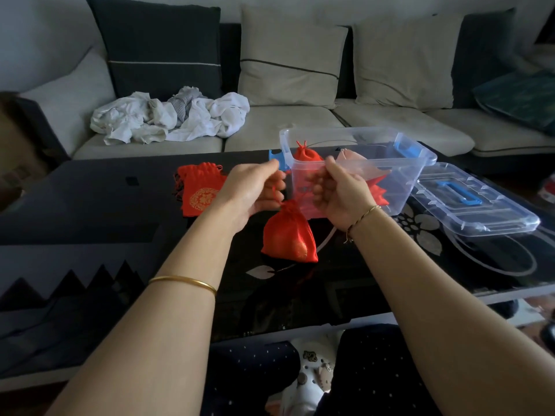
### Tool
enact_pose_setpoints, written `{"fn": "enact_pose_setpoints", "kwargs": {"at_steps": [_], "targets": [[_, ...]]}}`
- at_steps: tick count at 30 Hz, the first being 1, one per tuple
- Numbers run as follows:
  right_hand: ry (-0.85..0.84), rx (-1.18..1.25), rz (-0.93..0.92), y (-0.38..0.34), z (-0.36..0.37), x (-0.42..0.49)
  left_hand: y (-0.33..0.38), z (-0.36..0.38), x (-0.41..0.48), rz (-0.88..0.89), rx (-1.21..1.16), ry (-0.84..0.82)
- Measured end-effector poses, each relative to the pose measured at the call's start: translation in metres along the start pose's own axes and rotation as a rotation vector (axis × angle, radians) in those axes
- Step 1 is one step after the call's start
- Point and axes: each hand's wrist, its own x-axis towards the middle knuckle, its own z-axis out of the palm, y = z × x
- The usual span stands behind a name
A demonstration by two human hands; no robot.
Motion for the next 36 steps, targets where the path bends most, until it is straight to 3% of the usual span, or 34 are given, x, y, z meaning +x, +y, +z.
{"fn": "enact_pose_setpoints", "kwargs": {"at_steps": [3, 8, 15, 21, 24, 28, 36], "targets": [[-0.083, -0.081, -0.107, -0.006, 0.012, -0.004, -0.003, 0.001, -0.003, 0.021, 0.169, -0.126], [-0.108, -0.333, -0.199, -0.003, 0.018, -0.003, -0.004, 0.002, -0.003, 0.064, 0.301, -0.154], [-0.044, -0.416, 0.017, -0.004, 0.014, -0.007, -0.005, 0.004, -0.001, 0.047, 0.256, -0.097], [-0.096, -0.478, -0.054, -0.006, 0.010, -0.010, -0.007, 0.005, 0.002, 0.031, 0.222, -0.009], [-0.098, -0.580, -0.164, -0.004, 0.006, -0.012, -0.008, 0.005, 0.003, 0.025, 0.192, 0.034], [-0.174, -0.968, -0.407, -0.002, 0.006, -0.014, -0.008, 0.007, 0.004, 0.009, 0.146, 0.075], [-0.147, -1.204, -0.637, 0.001, 0.010, -0.013, -0.006, 0.007, 0.004, -0.010, 0.102, 0.116]]}}
